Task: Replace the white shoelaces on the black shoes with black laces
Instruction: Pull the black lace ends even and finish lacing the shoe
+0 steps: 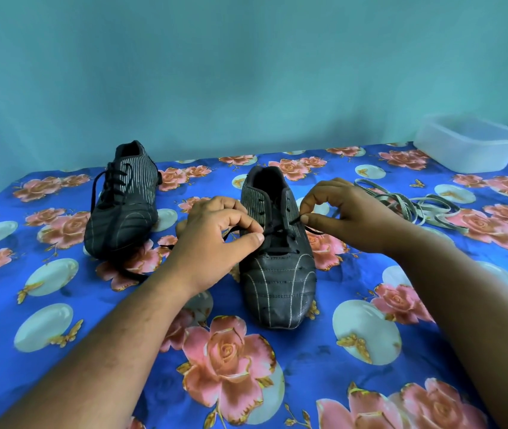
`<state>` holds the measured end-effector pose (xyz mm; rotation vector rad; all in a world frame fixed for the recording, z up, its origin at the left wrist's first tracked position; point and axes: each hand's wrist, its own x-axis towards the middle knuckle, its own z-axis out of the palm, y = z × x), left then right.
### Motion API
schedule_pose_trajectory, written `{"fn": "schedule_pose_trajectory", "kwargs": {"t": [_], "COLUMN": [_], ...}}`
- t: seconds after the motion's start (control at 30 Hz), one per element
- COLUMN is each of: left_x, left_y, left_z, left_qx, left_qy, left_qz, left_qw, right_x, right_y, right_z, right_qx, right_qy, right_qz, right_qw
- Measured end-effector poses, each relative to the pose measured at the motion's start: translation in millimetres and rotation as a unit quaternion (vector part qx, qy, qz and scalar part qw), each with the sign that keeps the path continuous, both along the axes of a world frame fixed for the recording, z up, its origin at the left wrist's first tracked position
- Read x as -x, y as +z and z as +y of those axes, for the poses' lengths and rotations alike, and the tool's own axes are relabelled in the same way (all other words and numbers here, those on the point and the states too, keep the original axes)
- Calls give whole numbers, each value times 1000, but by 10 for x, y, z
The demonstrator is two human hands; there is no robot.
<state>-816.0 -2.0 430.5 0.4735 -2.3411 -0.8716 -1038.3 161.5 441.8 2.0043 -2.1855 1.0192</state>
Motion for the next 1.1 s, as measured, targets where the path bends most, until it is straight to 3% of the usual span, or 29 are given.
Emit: {"fn": "schedule_pose_trajectory", "kwargs": {"t": [0.4, 0.6, 0.73, 0.87, 1.0, 1.1], "left_x": [-18, 63, 97, 149, 211, 249], "left_y": [22, -19, 12, 43, 67, 102], "left_z": [65, 137, 192, 212, 278, 319], "left_qx": [75, 86, 91, 61, 117, 110], "left_qy": [-16, 7, 21, 42, 75, 91], "left_qz": [21, 19, 9, -42, -81, -129], "left_qw": [997, 996, 996, 996, 987, 981], "right_x": [-84, -107, -148, -149, -166, -186], "right_y": [88, 102, 100, 87, 90, 106], "right_z": [18, 39, -5, -25, -48, -71], "right_qx": [44, 23, 33, 55, 68, 65], "right_qy": [-45, -4, 48, 38, 27, 21], "right_qz": [37, 8, 34, 50, 88, 117], "right_qw": [997, 1000, 998, 997, 993, 991]}}
